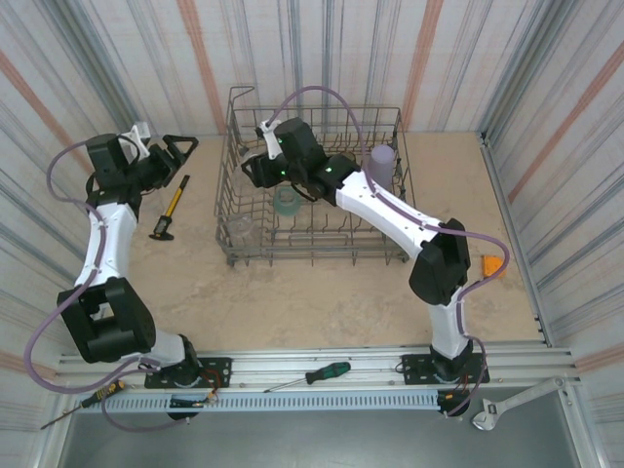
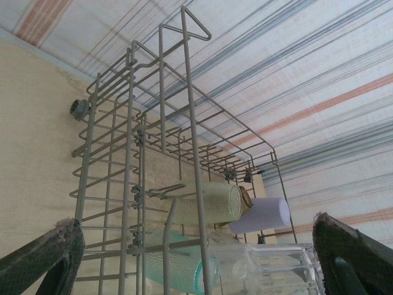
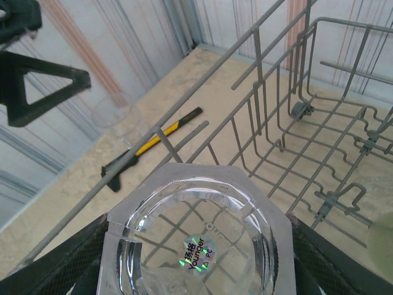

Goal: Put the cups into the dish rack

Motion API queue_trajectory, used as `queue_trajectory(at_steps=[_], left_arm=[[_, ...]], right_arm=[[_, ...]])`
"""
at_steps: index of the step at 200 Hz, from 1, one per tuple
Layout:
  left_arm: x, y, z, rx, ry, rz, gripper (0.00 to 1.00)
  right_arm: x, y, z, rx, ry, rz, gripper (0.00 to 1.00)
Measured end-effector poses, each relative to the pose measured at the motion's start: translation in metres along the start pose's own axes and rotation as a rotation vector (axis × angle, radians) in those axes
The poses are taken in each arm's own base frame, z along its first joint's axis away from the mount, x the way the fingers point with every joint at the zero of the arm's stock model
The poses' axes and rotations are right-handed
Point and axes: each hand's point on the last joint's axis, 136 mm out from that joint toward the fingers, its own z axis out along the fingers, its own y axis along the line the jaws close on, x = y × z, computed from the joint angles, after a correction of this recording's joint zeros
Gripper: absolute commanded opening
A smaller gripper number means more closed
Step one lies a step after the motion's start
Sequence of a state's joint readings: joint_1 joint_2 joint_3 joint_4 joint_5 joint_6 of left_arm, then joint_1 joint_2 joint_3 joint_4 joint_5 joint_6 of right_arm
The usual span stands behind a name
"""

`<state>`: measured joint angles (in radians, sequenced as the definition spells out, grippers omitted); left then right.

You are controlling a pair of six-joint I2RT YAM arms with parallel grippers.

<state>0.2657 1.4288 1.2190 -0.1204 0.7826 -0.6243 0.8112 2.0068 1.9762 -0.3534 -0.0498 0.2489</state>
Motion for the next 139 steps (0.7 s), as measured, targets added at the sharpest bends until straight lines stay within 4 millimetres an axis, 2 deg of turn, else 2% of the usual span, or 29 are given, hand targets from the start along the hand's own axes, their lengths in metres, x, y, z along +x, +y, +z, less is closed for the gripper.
queue_trajectory(at_steps=[64, 139], left_arm=[[-0.005, 0.004, -0.004, -0.006, -0.016, -0.008, 0.99], [-0.011, -0.009, -0.013, 0.010, -0.047, 0.008, 0.99]], right_arm=[[0.008, -0.005, 0.027, 0.039, 0.032, -0.060, 0.15], [0.034, -0.009, 0.059, 0.066, 0.105, -0.096, 0.14]])
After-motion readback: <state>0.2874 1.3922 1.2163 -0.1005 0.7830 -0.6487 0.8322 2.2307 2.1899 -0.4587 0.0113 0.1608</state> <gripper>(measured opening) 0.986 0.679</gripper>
